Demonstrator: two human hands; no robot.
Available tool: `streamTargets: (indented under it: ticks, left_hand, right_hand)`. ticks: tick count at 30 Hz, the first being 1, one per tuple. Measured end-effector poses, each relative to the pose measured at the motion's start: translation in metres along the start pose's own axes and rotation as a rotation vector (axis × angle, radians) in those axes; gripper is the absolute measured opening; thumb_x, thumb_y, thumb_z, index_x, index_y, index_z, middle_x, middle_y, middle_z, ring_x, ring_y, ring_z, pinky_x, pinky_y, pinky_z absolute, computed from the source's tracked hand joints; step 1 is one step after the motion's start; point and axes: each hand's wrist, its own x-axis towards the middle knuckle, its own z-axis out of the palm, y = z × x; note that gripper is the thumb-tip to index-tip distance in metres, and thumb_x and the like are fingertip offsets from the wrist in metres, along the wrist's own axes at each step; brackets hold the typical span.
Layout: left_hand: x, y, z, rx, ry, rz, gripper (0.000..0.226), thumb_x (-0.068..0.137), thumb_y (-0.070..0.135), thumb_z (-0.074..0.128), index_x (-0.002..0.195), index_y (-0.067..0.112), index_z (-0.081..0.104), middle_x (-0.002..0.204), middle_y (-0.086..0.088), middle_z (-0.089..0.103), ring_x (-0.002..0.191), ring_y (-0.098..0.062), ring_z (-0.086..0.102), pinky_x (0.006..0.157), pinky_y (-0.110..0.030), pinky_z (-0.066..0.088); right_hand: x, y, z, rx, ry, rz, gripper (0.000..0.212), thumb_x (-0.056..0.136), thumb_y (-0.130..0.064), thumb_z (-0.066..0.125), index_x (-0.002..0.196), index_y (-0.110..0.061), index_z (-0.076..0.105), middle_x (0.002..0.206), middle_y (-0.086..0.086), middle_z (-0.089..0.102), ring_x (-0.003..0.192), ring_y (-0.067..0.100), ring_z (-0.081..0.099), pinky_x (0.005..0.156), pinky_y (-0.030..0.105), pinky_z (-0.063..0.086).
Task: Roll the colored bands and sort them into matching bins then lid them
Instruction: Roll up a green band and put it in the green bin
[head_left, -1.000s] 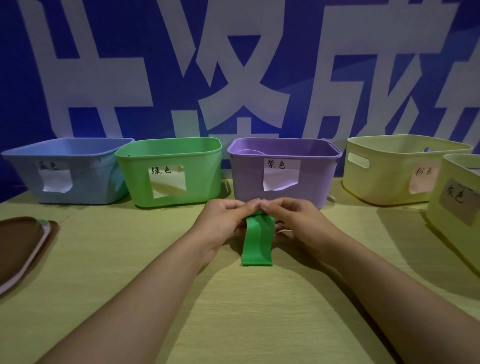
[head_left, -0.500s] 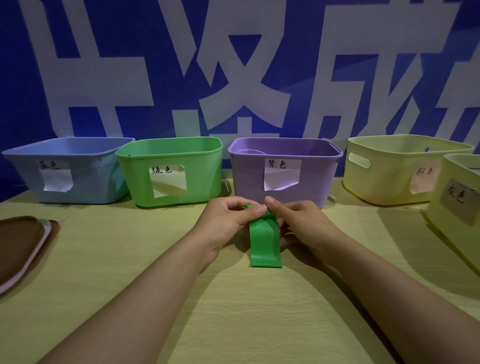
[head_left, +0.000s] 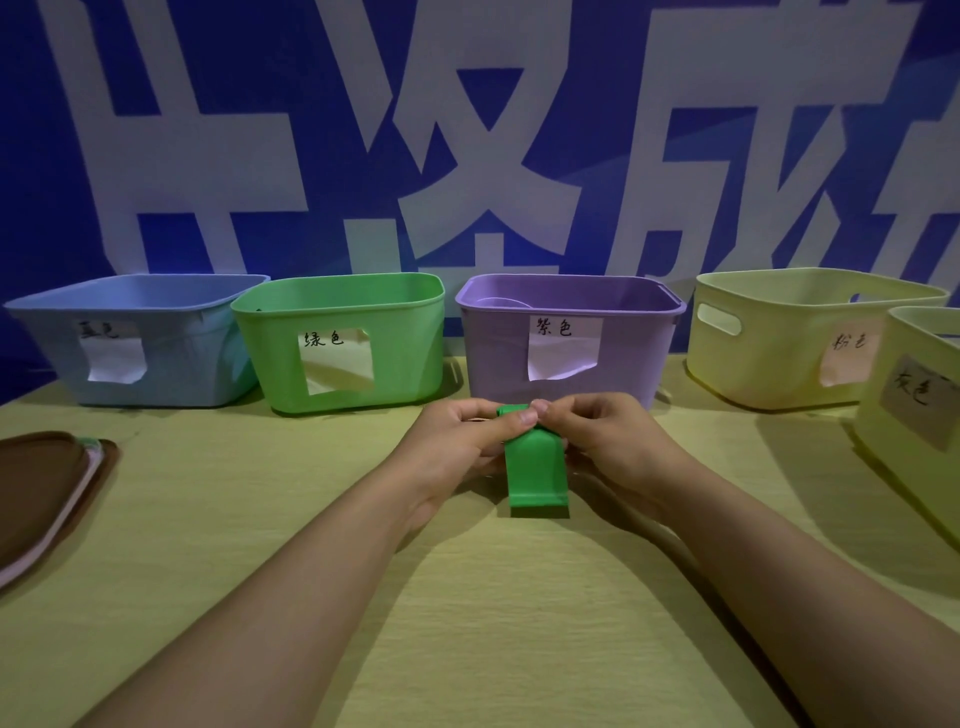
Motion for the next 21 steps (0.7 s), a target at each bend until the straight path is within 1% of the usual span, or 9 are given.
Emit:
streamTargets:
  ticks: [1,3,6,9,12,14,16,19,21]
  left_hand:
    - [0.0000,-0.0005,0.0007,0.008,-0.006,-0.007,0.037,0.083,0.025,0.081,0.112,0.003,0.074,0.094,-0.009,0.080,0.095,-0.023,0.076,0.092,-0.036,0.058]
    - [-0.0007,-0.0002,0.0021,0.023,-0.020,-0.017,0.038,0.086,0.031,0.079,0.112,0.004,0.076,0.094,-0.009,0.080,0.097,-0.023,0.076,0.092,-0.037,0.059]
    - [-0.0039,0.0042,0.0052,0.019,-0.009,-0.030,0.042,0.089,0.037,0.074,0.112,0.002,0.075,0.100,-0.015,0.079,0.096,-0.023,0.077,0.076,-0.028,0.059]
    - [-0.0048,0.0065,0.0073,0.013,0.044,-0.051,0.045,0.093,0.044,0.069,0.108,0.001,0.073,0.096,-0.015,0.079,0.090,-0.023,0.078,0.069,-0.027,0.059]
    - [-0.0040,0.0052,0.0072,0.009,0.070,-0.057,0.046,0.094,0.044,0.068,0.106,0.000,0.074,0.094,-0.016,0.079,0.084,-0.022,0.078,0.063,-0.025,0.058]
    - [-0.0035,0.0042,0.0068,0.013,0.070,-0.056,0.042,0.095,0.040,0.069,0.105,0.000,0.074,0.095,-0.017,0.079,0.086,-0.023,0.078,0.065,-0.025,0.058]
    - [-0.0029,0.0036,0.0061,0.013,0.067,-0.041,0.038,0.095,0.036,0.070,0.103,0.000,0.075,0.095,-0.018,0.079,0.089,-0.025,0.078,0.070,-0.027,0.060]
    - [-0.0013,0.0029,0.0047,0.003,0.057,-0.018,0.036,0.095,0.032,0.071,0.106,-0.002,0.075,0.098,-0.020,0.078,0.097,-0.032,0.076,0.087,-0.038,0.062]
    - [-0.0010,0.0031,0.0041,-0.004,0.062,-0.008,0.034,0.094,0.029,0.071,0.107,-0.002,0.075,0.099,-0.019,0.078,0.098,-0.032,0.076,0.088,-0.037,0.062]
  right_hand:
    - [-0.0003,-0.0010,-0.0003,0.012,-0.001,-0.003,0.040,0.095,-0.030,0.067,0.102,0.010,0.071,0.102,0.040,0.064,0.084,0.031,0.062,0.077,0.038,0.053]
    - [-0.0003,-0.0016,-0.0003,0.036,0.000,-0.007,0.035,0.095,-0.026,0.067,0.102,0.009,0.071,0.102,0.035,0.068,0.085,0.028,0.065,0.076,0.033,0.055]
    - [0.0007,-0.0007,0.0010,0.067,-0.003,-0.040,0.038,0.088,-0.026,0.070,0.102,0.009,0.071,0.096,0.023,0.073,0.085,0.023,0.067,0.073,0.026,0.057]
    - [0.0021,0.0010,0.0010,0.063,-0.017,-0.055,0.044,0.080,-0.031,0.073,0.103,0.007,0.072,0.099,0.023,0.075,0.088,0.023,0.069,0.084,0.035,0.058]
    - [0.0029,0.0022,0.0019,0.053,-0.011,-0.045,0.032,0.089,-0.023,0.073,0.105,0.004,0.072,0.105,0.025,0.074,0.090,0.024,0.069,0.095,0.047,0.055]
    - [0.0021,0.0022,0.0021,0.040,-0.004,-0.040,0.029,0.090,-0.022,0.073,0.104,0.003,0.073,0.104,0.023,0.075,0.090,0.022,0.070,0.094,0.046,0.055]
    - [0.0006,0.0012,0.0024,0.031,-0.001,-0.019,0.033,0.086,-0.028,0.076,0.103,0.000,0.074,0.103,0.021,0.075,0.090,0.021,0.069,0.090,0.043,0.055]
    - [-0.0018,-0.0005,0.0032,0.053,-0.022,0.024,0.036,0.085,-0.034,0.076,0.104,-0.004,0.075,0.105,0.020,0.075,0.089,0.022,0.068,0.082,0.035,0.056]
    - [-0.0039,-0.0016,0.0045,0.083,-0.047,0.062,0.037,0.088,-0.037,0.074,0.108,-0.005,0.074,0.106,0.018,0.075,0.089,0.022,0.069,0.077,0.032,0.057]
